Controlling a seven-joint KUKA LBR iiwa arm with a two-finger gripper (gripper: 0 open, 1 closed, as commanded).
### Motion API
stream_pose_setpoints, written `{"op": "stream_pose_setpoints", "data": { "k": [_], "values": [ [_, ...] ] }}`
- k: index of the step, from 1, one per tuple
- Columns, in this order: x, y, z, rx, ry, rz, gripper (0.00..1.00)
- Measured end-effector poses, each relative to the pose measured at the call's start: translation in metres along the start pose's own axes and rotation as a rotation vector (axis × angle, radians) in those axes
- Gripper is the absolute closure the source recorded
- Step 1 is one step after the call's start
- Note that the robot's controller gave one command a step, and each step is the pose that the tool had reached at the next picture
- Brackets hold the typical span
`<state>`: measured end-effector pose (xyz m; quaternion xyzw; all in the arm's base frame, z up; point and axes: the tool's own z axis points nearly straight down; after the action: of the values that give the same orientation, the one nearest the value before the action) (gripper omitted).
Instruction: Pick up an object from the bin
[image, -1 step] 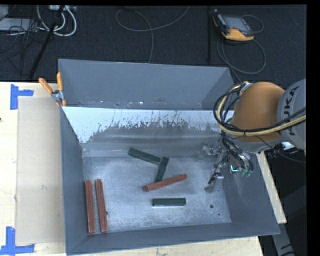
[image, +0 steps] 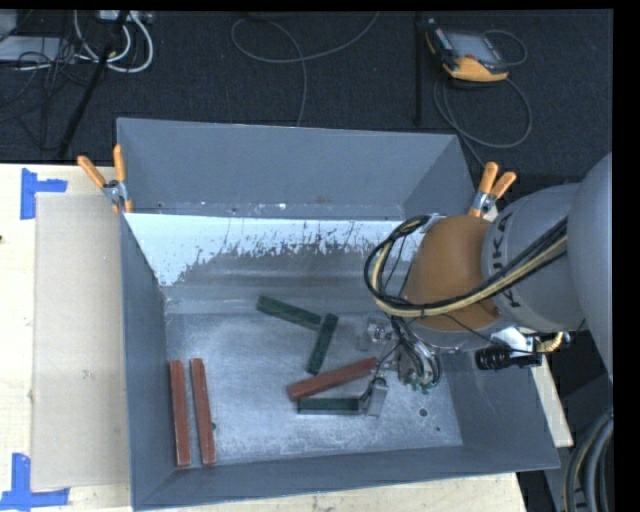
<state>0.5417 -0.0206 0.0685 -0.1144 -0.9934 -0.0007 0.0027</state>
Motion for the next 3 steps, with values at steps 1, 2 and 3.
{"op": "stream_pose_setpoints", "data": {
  "k": [1, 2, 3],
  "values": [
    [-0.003, 0.0, -0.004, 0.0, -0.009, -0.002, 1.0],
    [-0.005, 0.018, -0.119, -0.002, -0.014, -0.03, 1.0],
    [-0.003, 0.017, -0.114, 0.001, -0.006, -0.032, 0.0]
  ]
}}
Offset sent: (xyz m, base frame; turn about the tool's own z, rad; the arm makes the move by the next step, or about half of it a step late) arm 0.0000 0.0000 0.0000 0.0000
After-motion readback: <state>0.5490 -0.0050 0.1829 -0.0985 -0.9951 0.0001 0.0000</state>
